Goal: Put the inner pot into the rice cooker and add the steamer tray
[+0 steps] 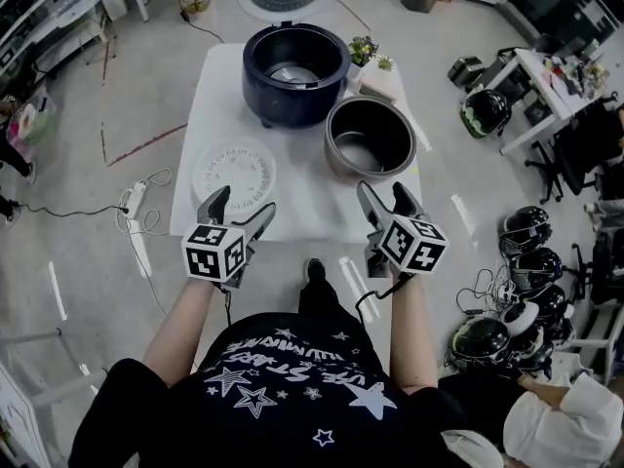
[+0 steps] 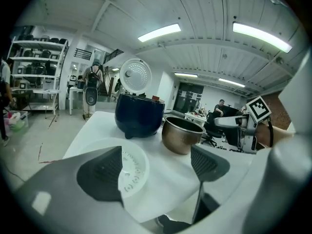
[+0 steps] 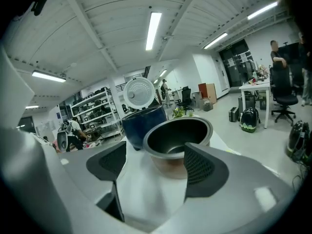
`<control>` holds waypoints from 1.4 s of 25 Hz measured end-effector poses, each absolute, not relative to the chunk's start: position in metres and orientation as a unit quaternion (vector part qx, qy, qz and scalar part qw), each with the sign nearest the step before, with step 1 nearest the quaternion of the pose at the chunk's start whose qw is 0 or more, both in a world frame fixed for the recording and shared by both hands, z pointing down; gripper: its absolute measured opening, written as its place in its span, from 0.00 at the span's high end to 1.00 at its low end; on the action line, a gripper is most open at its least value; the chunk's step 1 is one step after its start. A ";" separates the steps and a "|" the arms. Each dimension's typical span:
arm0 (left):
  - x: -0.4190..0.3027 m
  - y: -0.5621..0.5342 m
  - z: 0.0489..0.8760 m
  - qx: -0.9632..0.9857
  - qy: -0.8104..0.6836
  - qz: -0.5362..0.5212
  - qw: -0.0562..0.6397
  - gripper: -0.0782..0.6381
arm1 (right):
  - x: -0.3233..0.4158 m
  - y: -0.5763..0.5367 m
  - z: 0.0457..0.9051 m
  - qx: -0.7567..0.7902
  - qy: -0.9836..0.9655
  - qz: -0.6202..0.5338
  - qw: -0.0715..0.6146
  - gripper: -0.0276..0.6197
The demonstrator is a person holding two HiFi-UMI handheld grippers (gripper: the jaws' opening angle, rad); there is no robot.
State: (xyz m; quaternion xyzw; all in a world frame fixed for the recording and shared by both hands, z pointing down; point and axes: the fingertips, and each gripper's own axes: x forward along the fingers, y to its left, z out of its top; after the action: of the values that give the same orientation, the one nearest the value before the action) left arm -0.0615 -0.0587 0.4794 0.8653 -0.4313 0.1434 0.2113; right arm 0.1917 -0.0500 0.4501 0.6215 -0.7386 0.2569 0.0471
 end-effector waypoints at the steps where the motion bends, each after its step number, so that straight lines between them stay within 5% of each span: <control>1: -0.054 -0.067 0.477 0.864 -0.434 0.143 0.210 0.29 | 0.201 -0.062 0.446 0.620 -0.741 0.254 0.046 0.36; 25: 0.036 -0.165 0.474 0.818 -0.514 0.137 0.222 0.29 | 0.317 -0.209 0.511 0.569 -0.740 0.323 0.154 0.43; 35: 0.040 -0.170 0.479 0.811 -0.518 0.149 0.228 0.29 | 0.322 -0.226 0.528 0.556 -0.732 0.352 0.177 0.69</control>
State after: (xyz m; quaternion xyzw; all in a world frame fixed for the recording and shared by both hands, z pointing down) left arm 0.0403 -0.1703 0.4790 0.8110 -0.5181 0.1487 0.2276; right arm 0.3217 -0.2257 0.5282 0.5557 -0.7324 0.3516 0.1766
